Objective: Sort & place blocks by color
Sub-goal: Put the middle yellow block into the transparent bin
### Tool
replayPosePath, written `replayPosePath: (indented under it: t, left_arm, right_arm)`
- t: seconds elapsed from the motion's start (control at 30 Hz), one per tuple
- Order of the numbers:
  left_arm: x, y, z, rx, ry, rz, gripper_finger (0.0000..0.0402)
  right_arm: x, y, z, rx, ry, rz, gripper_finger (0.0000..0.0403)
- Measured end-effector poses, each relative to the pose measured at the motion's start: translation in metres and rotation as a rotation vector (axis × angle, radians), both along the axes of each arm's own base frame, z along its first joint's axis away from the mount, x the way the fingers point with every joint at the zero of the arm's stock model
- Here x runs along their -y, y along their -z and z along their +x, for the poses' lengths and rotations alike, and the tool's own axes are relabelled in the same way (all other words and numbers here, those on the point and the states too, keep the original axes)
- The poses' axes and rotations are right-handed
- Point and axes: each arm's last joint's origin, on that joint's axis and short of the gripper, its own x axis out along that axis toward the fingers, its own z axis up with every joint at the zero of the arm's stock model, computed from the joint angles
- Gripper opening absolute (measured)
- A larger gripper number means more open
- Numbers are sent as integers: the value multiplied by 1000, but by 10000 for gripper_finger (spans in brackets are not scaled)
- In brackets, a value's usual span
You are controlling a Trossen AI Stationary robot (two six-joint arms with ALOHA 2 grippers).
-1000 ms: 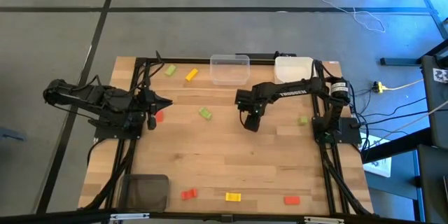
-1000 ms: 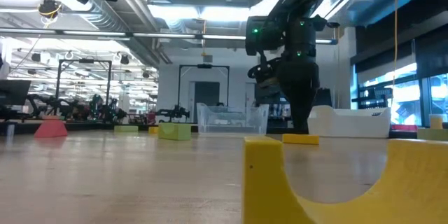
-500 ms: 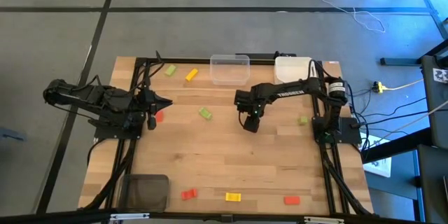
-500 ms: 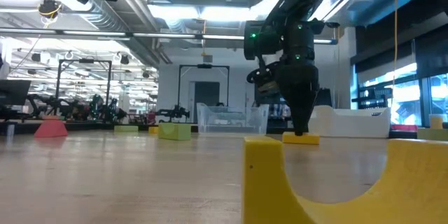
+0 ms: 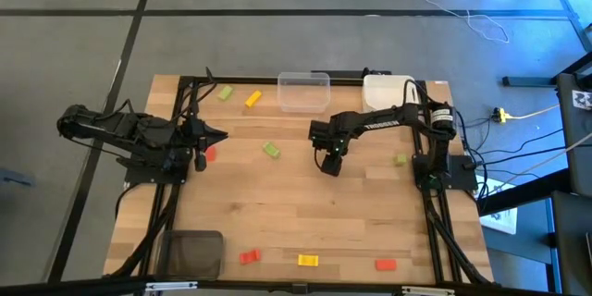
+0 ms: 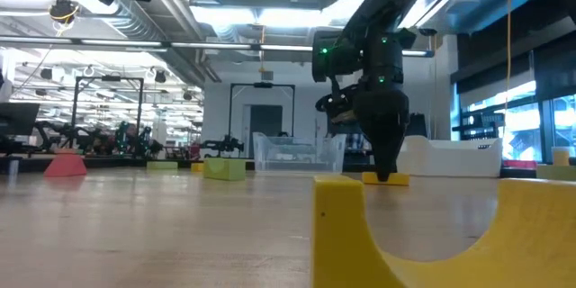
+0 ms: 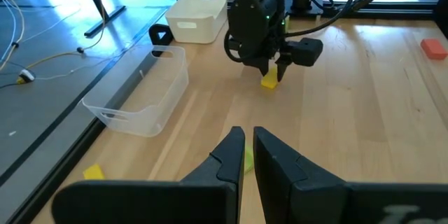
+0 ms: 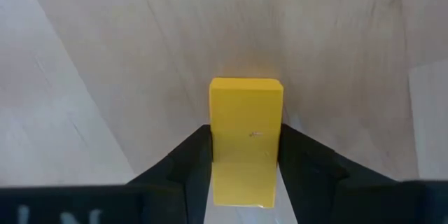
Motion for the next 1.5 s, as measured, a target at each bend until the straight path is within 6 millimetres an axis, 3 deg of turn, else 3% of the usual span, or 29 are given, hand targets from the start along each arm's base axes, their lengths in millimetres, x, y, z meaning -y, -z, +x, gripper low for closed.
replayPosePath:
  t: [0.33,0.77,0.93,1.1,1.33,1.5]
  left_arm:
    - [0,0,0,0,0,0,25]
    - [0,0,0,0,0,0,25]
    - [0,0,0,-1,0,1,25]
    - [0,0,0,-2,-3,8,25]
    - [-4,-1,-1,16,-128,32,25]
    - [-10,1,3,11,-225,19,25]
  right_arm:
    - [2,-1,2,7,38,-84,127]
    - [9,-9,8,8,39,-133,126]
    - [18,-30,17,26,18,-131,126]
    - [35,-64,30,102,8,-152,126]
    - [81,-120,39,257,95,-262,126]
    - [119,-137,29,299,158,-303,126]
